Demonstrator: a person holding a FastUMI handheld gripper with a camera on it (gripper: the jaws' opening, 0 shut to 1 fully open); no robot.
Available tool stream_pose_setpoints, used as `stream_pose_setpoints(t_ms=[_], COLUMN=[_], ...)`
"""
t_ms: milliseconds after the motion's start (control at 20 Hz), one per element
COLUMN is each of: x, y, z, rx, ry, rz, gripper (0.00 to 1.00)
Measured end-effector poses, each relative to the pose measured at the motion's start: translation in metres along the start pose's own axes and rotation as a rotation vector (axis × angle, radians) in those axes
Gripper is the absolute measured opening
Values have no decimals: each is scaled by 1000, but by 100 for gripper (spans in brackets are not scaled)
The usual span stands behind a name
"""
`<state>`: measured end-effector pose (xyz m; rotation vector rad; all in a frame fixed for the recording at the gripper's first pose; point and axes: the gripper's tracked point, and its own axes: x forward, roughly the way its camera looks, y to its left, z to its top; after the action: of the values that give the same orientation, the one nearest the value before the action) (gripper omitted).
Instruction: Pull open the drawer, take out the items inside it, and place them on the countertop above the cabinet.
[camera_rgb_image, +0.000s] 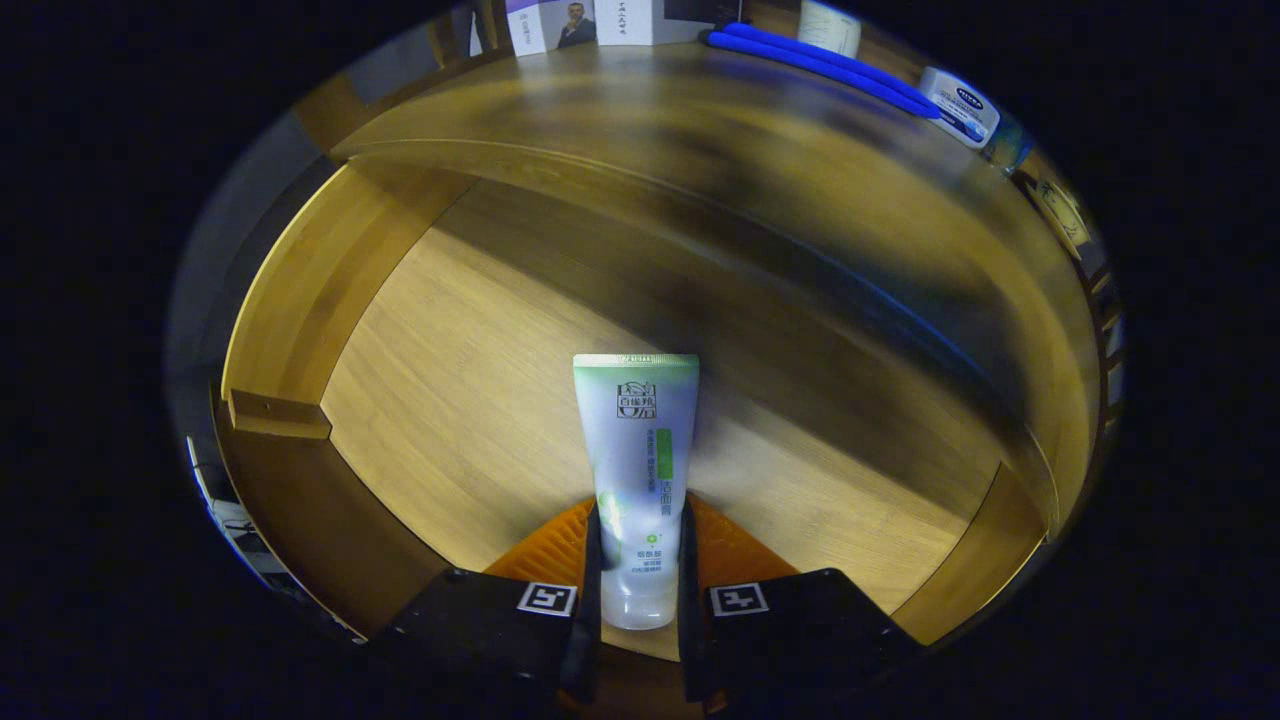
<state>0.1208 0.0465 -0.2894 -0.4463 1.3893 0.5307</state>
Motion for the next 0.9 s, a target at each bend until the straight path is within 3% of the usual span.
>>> stream_pose_setpoints(t_ms=[300,500,900], x=[-51,-81,-151], y=[7,23,26], z=[3,-9,13], rx=[-58,-85,-48], ry=[-131,-163,-346], rz=[6,71,105], gripper=[34,34,34])
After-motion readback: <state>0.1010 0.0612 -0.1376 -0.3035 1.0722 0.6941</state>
